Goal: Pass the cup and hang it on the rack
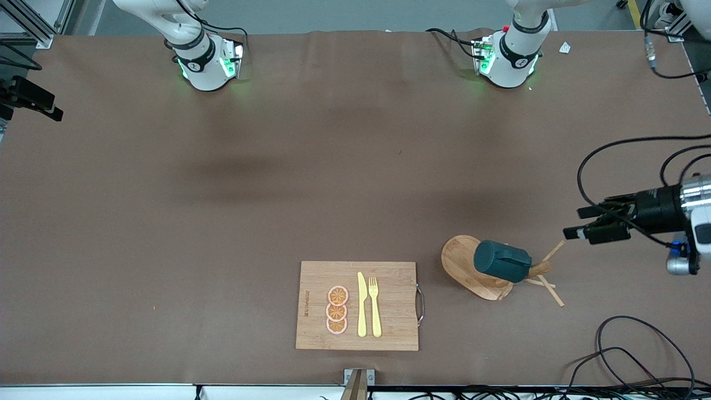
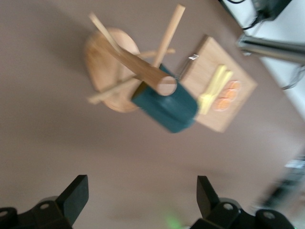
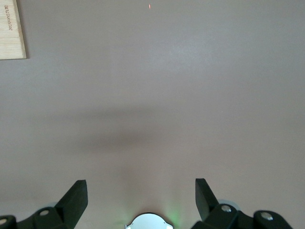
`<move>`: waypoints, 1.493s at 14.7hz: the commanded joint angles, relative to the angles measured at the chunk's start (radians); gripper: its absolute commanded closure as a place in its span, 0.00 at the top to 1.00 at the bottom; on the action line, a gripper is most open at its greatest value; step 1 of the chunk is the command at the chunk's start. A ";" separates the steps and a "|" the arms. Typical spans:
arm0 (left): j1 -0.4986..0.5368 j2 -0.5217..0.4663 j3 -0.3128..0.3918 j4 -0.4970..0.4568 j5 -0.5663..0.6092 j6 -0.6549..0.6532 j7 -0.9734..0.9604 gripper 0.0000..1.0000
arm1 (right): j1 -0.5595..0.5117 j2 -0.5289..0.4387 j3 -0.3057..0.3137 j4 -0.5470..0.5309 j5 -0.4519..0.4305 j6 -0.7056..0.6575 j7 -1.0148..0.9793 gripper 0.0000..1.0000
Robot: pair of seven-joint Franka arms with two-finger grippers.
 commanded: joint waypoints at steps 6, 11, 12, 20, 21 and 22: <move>-0.006 -0.208 -0.097 -0.025 0.447 -0.070 0.202 1.00 | -0.018 -0.016 0.011 -0.016 -0.003 0.004 -0.015 1.00; 0.021 -0.262 -0.092 -0.025 0.471 -0.160 0.285 1.00 | -0.017 -0.017 0.011 -0.016 -0.003 0.004 -0.015 1.00; 0.032 -0.269 -0.097 -0.025 0.469 -0.160 0.306 1.00 | -0.017 -0.017 0.011 -0.016 -0.003 0.005 -0.015 1.00; -0.087 -0.314 -0.046 -0.031 0.467 -0.166 0.278 1.00 | -0.014 -0.017 0.011 -0.016 -0.003 0.005 -0.015 1.00; -0.110 -0.319 -0.020 -0.034 0.466 -0.166 0.274 1.00 | -0.014 -0.016 0.013 -0.018 -0.003 0.005 -0.015 1.00; -0.130 -0.320 -0.005 -0.035 0.466 -0.166 0.276 1.00 | -0.014 -0.017 0.013 -0.018 -0.003 0.005 -0.015 1.00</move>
